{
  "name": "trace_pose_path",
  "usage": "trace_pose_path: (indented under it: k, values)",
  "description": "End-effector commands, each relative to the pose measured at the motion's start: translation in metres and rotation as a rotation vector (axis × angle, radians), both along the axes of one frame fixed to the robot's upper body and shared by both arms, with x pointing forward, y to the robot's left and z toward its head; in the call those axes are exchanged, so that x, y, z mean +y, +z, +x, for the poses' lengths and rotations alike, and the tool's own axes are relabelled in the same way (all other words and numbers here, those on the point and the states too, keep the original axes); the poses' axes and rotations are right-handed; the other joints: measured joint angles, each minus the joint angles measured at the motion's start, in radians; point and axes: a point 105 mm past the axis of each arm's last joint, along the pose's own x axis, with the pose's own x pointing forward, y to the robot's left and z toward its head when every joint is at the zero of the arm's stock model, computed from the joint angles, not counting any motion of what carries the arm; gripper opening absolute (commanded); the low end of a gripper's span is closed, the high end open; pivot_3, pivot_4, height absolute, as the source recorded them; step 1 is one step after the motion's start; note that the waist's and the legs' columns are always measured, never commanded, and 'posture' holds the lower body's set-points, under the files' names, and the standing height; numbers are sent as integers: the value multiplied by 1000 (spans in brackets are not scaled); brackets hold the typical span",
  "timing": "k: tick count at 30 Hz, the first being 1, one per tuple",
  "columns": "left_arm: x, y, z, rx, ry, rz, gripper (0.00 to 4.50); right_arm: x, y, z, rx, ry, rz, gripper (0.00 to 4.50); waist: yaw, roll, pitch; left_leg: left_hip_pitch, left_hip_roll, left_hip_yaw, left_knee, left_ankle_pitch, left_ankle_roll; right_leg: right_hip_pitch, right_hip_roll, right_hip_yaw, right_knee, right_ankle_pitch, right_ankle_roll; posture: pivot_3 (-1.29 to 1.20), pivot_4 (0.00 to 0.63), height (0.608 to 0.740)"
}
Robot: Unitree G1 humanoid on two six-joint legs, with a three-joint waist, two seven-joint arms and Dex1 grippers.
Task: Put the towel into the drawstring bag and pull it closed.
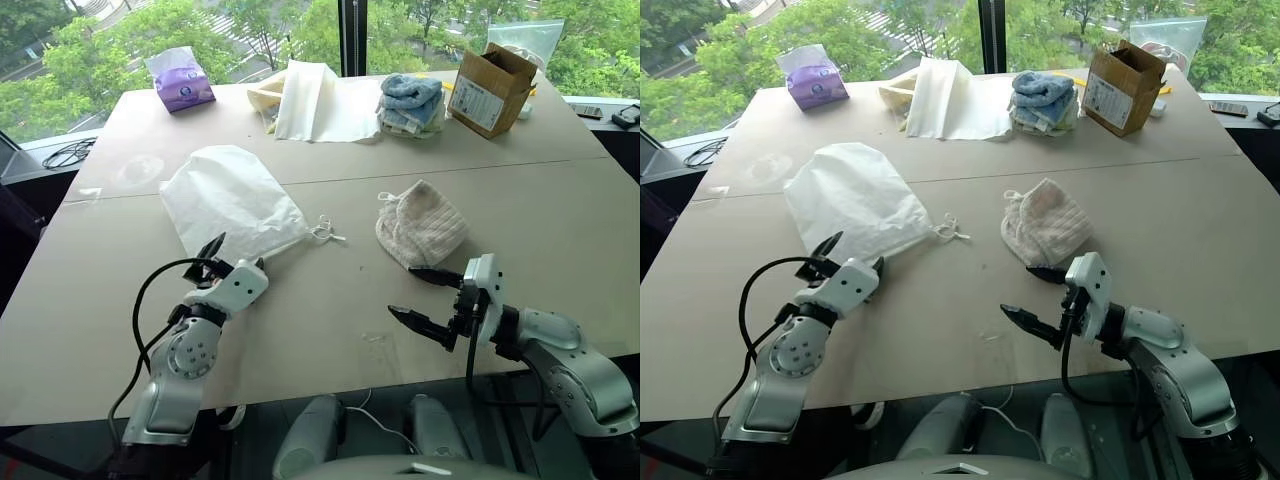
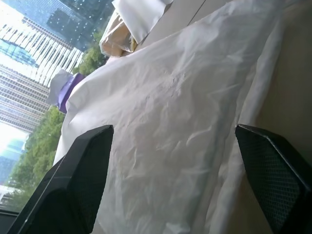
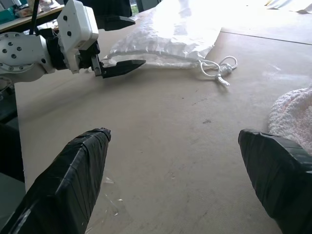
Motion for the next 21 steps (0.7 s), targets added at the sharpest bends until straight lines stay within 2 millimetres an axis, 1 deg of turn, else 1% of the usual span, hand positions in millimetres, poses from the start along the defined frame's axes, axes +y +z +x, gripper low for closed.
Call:
trace_pose_path:
  k: [1, 3, 4, 5, 7, 8, 13, 17, 19, 20, 21]
  values:
    - [6, 13, 3, -46, 14, 17, 3259, 6, 13, -3, -61, 29, 26, 4500, 0, 0, 0, 0, 0, 0, 0, 0, 0, 0, 0, 0, 0, 0, 0, 0, 150, 740]
    - [7, 13, 5, -44, 14, 15, 2401, 8, 15, -5, -72, 49, 39, 4500, 0, 0, 0, 0, 0, 0, 0, 0, 0, 0, 0, 0, 0, 0, 0, 0, 150, 740]
    - [7, 13, 6, -43, 14, 14, 1871, 8, 17, -5, -81, 55, 44, 4500, 0, 0, 0, 0, 0, 0, 0, 0, 0, 0, 0, 0, 0, 0, 0, 0, 150, 740]
    - [8, 13, 7, -42, 14, 14, 1467, 9, 18, -5, -87, 56, 48, 4500, 0, 0, 0, 0, 0, 0, 0, 0, 0, 0, 0, 0, 0, 0, 0, 0, 150, 740]
    - [8, 13, 8, -41, 14, 13, 467, 9, 19, -4, -96, 50, 52, 4500, -1, 0, 0, 0, 0, 0, 0, 0, 0, 0, 0, 0, 0, 0, 0, 0, 150, 740]
    - [8, 13, 8, -40, 14, 13, 46, 8, 19, -3, -99, 47, 50, 4500, -1, 0, 0, 0, 0, 0, 0, 0, 0, 0, 0, 0, 0, 0, 0, 0, 150, 740]
    - [7, 15, 10, -49, 6, 11, 46, 2, 20, 5, -133, -8, 36, 4500, -1, 0, 0, 0, 0, 0, 0, 0, 0, 0, 0, 0, 0, 0, 0, 0, 150, 740]
    - [7, 24, 14, -77, 0, 5, 46, -18, 27, 30, -203, -193, 22, 4500, -1, 0, 0, 0, 0, 0, 0, 0, 0, 0, 0, 0, 0, 0, 0, 0, 150, 740]
    - [7, 32, 18, -95, -7, 2, 46, -35, 29, 50, -259, -340, -33, 4500, -1, 0, 0, 0, 0, 0, 1, 0, 0, 0, 0, 0, 1, 0, 0, 0, 150, 740]
    - [7, 38, 21, -109, -10, -2, 46, -42, 33, 56, -238, -371, -16, 4500, -2, 0, 0, 0, 0, 0, 1, 0, 0, 0, 0, 0, 1, 0, 0, 0, 150, 740]
    - [6, 44, 25, -121, -13, -8, 46, -46, 32, 59, -197, -377, -31, 4500, -1, 0, 0, 0, 0, 0, 1, 0, 0, -1, 0, 0, 1, 0, 0, 0, 150, 740]
